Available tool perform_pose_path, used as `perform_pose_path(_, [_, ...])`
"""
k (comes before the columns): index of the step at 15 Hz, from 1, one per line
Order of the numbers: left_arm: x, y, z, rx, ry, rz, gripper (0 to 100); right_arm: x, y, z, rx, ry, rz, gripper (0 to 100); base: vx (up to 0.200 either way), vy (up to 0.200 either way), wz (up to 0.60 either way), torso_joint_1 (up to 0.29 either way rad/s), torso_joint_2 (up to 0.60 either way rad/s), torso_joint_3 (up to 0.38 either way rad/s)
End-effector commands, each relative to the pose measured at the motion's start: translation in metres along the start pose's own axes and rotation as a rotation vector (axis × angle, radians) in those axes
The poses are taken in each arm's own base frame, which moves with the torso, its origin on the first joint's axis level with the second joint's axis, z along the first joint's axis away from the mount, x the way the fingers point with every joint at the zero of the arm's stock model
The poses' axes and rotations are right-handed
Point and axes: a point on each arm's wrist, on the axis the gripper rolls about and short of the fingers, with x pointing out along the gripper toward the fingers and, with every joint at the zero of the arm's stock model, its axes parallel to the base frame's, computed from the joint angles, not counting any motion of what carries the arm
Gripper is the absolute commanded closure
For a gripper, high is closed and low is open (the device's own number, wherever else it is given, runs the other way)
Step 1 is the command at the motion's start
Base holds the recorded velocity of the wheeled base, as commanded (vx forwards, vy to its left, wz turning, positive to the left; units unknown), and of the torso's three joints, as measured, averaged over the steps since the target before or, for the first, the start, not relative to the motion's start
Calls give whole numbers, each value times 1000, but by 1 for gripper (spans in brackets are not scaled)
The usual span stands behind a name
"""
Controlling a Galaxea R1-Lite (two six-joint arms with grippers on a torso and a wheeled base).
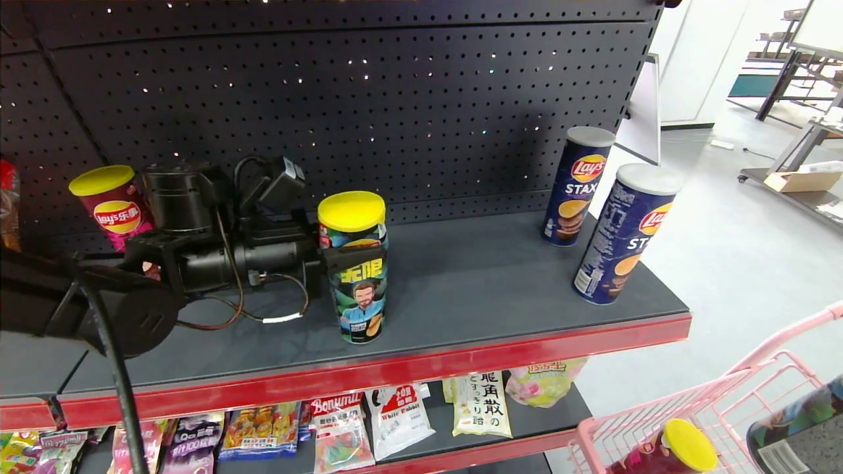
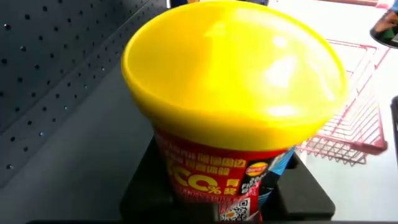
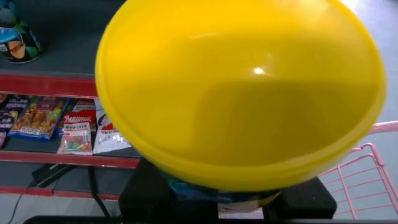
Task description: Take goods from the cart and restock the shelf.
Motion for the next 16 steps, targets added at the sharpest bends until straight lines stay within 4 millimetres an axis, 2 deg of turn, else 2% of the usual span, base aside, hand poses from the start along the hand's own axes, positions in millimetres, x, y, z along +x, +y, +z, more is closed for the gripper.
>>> perform_pose_path(1, [-10, -10, 1, -3, 5, -2, 100, 1, 0, 1, 0, 1, 0, 100, 0, 0, 0, 0, 0, 0])
perform_pose_path(5, [-14, -5, -3, -16, 8, -13, 100, 0, 0, 3, 1, -8, -2, 100, 0, 0, 0, 0, 0, 0])
perform_pose_path(12, [-17, -8, -6, -48, 15, -18, 100, -1, 0, 3, 1, -11, -2, 100, 0, 0, 0, 0, 0, 0])
perform_pose_path(16, [-18, -10, -1, -75, 4, -25, 100, -1, 0, 4, 2, -14, -2, 100, 0, 0, 0, 0, 0, 0])
